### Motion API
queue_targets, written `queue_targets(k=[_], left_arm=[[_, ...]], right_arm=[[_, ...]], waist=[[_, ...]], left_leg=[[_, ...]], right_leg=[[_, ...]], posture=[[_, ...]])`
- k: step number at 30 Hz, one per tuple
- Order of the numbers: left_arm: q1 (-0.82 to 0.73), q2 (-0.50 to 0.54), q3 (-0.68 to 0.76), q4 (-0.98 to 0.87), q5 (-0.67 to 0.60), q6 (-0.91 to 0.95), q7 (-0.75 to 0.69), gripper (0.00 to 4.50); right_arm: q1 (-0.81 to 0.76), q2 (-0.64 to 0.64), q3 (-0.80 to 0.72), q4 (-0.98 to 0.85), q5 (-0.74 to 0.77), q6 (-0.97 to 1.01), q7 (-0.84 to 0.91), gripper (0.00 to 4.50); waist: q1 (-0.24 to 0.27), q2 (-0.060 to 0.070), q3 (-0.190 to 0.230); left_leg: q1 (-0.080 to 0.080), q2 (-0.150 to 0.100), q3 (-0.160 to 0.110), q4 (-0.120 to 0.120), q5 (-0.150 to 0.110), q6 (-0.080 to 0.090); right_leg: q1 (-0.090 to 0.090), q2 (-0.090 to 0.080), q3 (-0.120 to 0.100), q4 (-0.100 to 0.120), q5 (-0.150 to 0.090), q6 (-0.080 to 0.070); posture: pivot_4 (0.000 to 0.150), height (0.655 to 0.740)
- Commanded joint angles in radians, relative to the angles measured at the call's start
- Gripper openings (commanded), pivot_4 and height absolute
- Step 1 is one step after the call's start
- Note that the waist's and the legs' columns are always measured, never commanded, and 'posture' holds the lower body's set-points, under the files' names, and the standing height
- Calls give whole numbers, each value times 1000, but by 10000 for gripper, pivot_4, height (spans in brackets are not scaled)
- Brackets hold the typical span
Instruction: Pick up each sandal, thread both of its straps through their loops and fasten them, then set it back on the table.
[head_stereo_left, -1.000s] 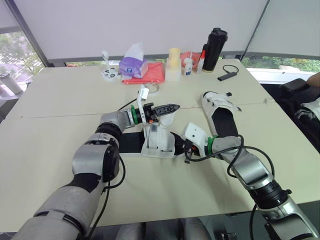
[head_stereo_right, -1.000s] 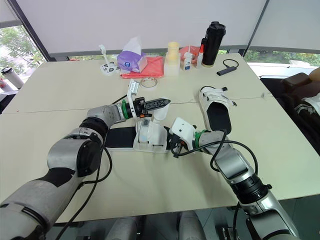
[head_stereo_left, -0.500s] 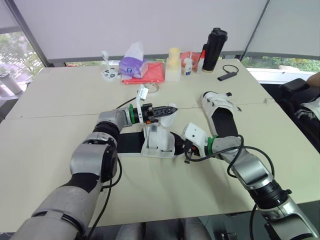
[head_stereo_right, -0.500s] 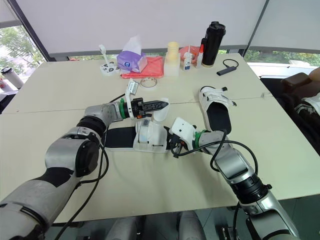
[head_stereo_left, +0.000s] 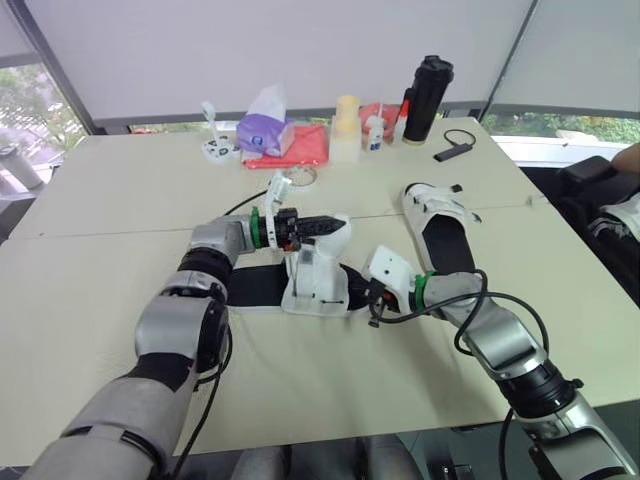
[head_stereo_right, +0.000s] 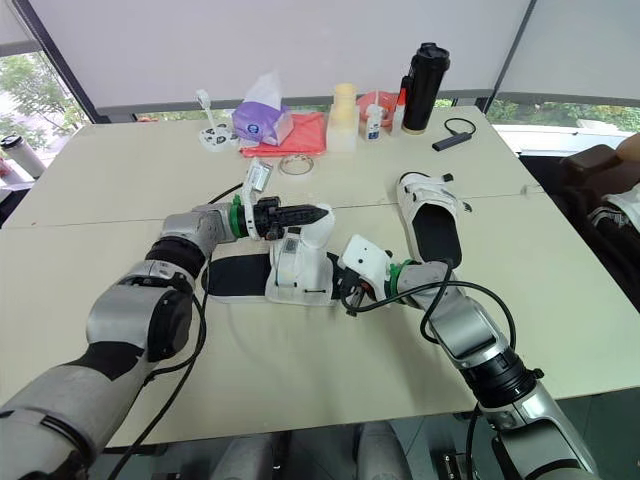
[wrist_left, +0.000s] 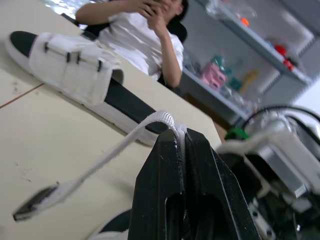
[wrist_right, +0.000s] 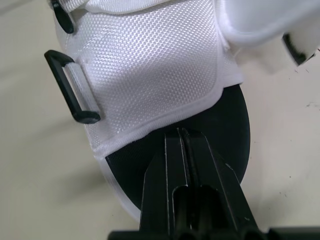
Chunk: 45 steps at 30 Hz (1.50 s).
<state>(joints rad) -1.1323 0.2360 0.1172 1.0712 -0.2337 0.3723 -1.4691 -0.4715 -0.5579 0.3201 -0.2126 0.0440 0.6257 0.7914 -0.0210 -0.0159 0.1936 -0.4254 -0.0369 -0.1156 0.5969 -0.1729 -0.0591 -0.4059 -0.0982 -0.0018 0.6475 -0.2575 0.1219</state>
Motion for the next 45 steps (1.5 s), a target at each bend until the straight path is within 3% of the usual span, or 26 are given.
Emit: queue_targets(k=[1, 7, 11, 15, 21, 25, 31, 36, 38, 42, 45], left_arm=[[97, 43, -46, -260, -13, -86, -64, 381], [363, 139, -138, -661, -4, -289, -126, 381], [485, 160, -182, -770, 19, -521, -109, 381], [547, 162, -216, -757, 47, -777, -79, 381], [517, 165, -273, -624, 107, -1098, -25, 381], [483, 145, -250, -645, 50, -800, 97, 381], [483, 170, -246, -759, -32, -470, 130, 381], [475, 228, -233, -887, -169, -91, 106, 381], [445, 278, -217, -937, -282, 177, 90, 381], [420, 339, -237, -947, -280, 262, 83, 381], [420, 349, -240, -947, -283, 296, 93, 9367]], right_arm=[[12, 3, 0, -30, 1, -2, -2, 0], [17, -5, 6, -25, -3, -16, 7, 0], [14, -8, 14, -15, -8, -31, 15, 0], [10, -4, 18, -6, -10, -41, 18, 0], [4, 0, 23, 3, -11, -49, 22, 0], [0, 1, 25, 9, -14, -52, 22, 0], [-1, 3, 24, 13, -17, -55, 22, 0], [-2, 6, 23, 17, -19, -57, 20, 0], [-7, 12, 25, 24, -21, -59, 17, 0], [-11, 18, 25, 34, -23, -68, 20, 0], [-11, 20, 24, 36, -26, -69, 22, 0]], waist=[[-2, 0, 0], [-11, 0, 0], [-10, 1, 0], [-1, 1, -1], [7, 1, -1], [8, 1, -1], [5, 1, -1], [1, 1, -1], [0, 1, -1], [-1, 1, -1], [2, 1, -1]], left_leg=[[0, 0, 0, 0, 0, 0], [0, 1, 0, -1, 0, 0], [0, 1, 0, -1, 0, 0], [1, 1, 0, -1, 0, 0], [1, 1, 0, 0, 0, 0], [1, 0, 0, 0, 0, 0], [1, 0, 0, 0, 0, 0], [1, 0, 0, 0, 0, 0], [1, 0, 0, 0, 0, 0], [1, 0, -1, 0, 0, 0], [1, 0, 0, 0, 0, 0]], right_leg=[[0, 0, 0, 0, 0, 0], [-1, 0, 1, 0, 0, -1], [0, 0, 1, 0, 0, -1], [0, 0, 1, -1, 0, -2], [1, 0, 1, -1, 0, -2], [1, 0, 1, -1, 1, -2], [1, 0, 1, 0, 0, -1], [1, 0, 1, 0, 0, -1], [1, 0, 1, 0, 0, -1], [1, 0, 0, 0, 0, -1], [1, 0, 0, 0, 0, -1]], posture=[[1500, 7400], [1500, 7400], [1500, 7400], [1500, 7400], [1500, 7400], [1500, 7400], [1500, 7400], [1500, 7400], [1500, 7400], [1500, 7400], [1500, 7400]])
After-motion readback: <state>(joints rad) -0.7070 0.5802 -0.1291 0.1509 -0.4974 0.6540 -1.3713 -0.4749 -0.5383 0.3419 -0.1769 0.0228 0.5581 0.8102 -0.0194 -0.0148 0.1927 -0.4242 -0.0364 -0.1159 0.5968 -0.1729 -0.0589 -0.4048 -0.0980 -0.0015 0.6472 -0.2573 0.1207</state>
